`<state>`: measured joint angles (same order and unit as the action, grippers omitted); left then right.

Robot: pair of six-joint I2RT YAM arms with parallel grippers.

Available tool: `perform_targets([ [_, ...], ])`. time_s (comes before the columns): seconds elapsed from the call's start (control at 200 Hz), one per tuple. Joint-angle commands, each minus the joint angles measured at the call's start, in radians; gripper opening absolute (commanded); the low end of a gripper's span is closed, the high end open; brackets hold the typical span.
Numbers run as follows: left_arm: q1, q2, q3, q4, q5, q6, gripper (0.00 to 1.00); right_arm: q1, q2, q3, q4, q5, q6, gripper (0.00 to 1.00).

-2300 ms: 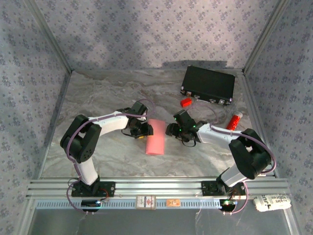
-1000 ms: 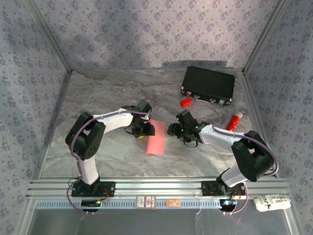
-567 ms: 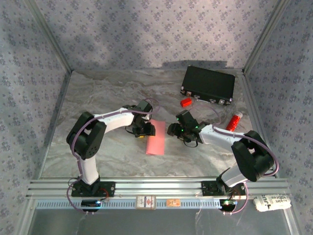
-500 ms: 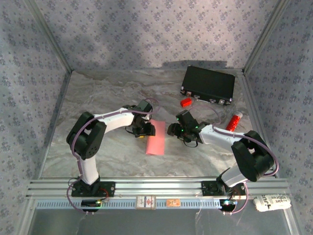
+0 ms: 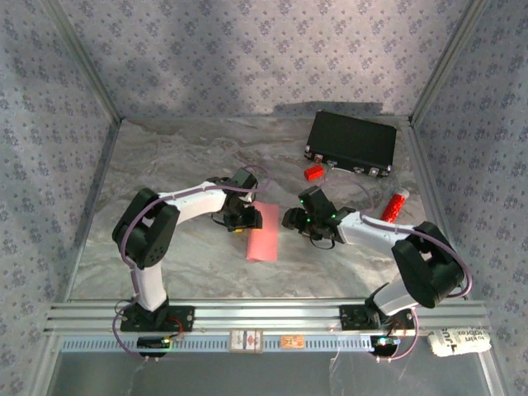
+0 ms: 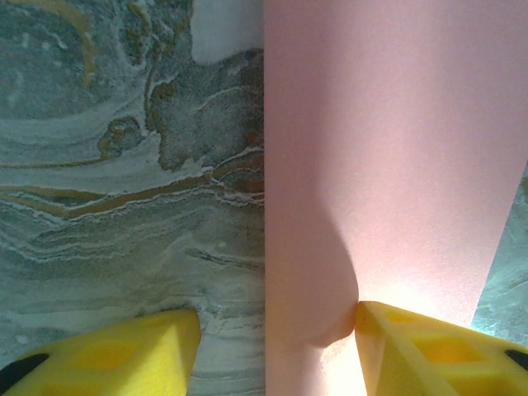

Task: Fold a paper plane with a square sheet of paper (pick it up from the middle)
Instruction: Hold the square sheet of paper at the center of the table.

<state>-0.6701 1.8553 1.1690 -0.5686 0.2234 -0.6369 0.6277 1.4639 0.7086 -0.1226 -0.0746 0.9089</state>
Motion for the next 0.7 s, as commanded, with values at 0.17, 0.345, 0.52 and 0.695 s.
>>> perform_targets([
  [0.17,-0.014,0.07,-0.01,0.091,-0.016,-0.002,0.56,-0.019,-0.036,-0.028,-0.002,0.005,0.019,0.66],
  [0.345,-0.015,0.076,-0.011,0.095,-0.01,-0.003,0.56,-0.019,-0.03,-0.029,0.019,-0.013,0.016,0.66],
  [0.52,-0.015,0.078,-0.013,0.095,-0.011,0.0,0.56,-0.016,-0.016,-0.022,0.054,-0.052,0.002,0.64],
  [0.695,-0.016,0.08,-0.011,0.099,-0.006,0.009,0.56,-0.007,0.004,-0.016,0.105,-0.095,-0.002,0.55],
])
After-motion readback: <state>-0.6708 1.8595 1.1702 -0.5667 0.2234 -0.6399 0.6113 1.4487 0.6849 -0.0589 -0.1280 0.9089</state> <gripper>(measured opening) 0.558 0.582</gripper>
